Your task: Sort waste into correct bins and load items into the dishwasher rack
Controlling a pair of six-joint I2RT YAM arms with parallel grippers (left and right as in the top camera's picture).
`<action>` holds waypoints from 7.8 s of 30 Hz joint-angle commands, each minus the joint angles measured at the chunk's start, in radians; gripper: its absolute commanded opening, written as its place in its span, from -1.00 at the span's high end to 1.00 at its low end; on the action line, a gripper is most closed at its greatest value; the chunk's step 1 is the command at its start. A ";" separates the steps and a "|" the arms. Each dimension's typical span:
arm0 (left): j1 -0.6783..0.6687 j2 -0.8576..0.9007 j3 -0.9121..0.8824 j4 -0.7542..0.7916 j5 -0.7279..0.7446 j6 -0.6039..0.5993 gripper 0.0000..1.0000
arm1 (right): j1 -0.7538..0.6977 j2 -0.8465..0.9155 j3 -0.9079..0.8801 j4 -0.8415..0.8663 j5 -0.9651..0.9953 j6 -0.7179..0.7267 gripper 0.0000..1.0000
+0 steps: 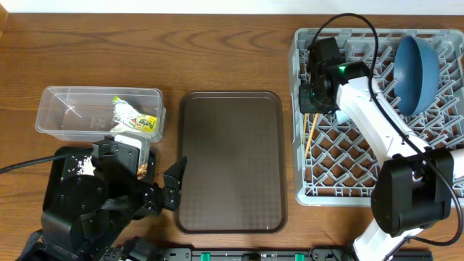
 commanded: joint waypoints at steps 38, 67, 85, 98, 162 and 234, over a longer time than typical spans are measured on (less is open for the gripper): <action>-0.002 -0.001 0.013 -0.002 -0.012 0.006 -0.96 | 0.025 -0.018 -0.014 0.048 0.045 0.045 0.89; -0.002 -0.001 0.013 -0.002 -0.012 0.006 -0.96 | 0.063 -0.087 -0.002 0.109 -0.022 -0.095 0.41; -0.002 -0.001 0.013 -0.002 -0.012 0.006 -0.96 | 0.059 -0.066 -0.073 0.074 0.129 0.066 0.56; -0.002 -0.001 0.013 -0.002 -0.012 0.006 -0.96 | 0.057 0.011 -0.077 0.081 0.163 0.081 0.69; -0.002 -0.001 0.013 -0.002 -0.012 0.006 -0.96 | 0.321 -0.983 0.014 -0.190 0.252 -0.183 -0.98; -0.002 -0.001 0.013 -0.002 -0.012 0.006 -0.95 | -0.282 -1.849 -1.459 0.866 -0.213 -0.250 -0.99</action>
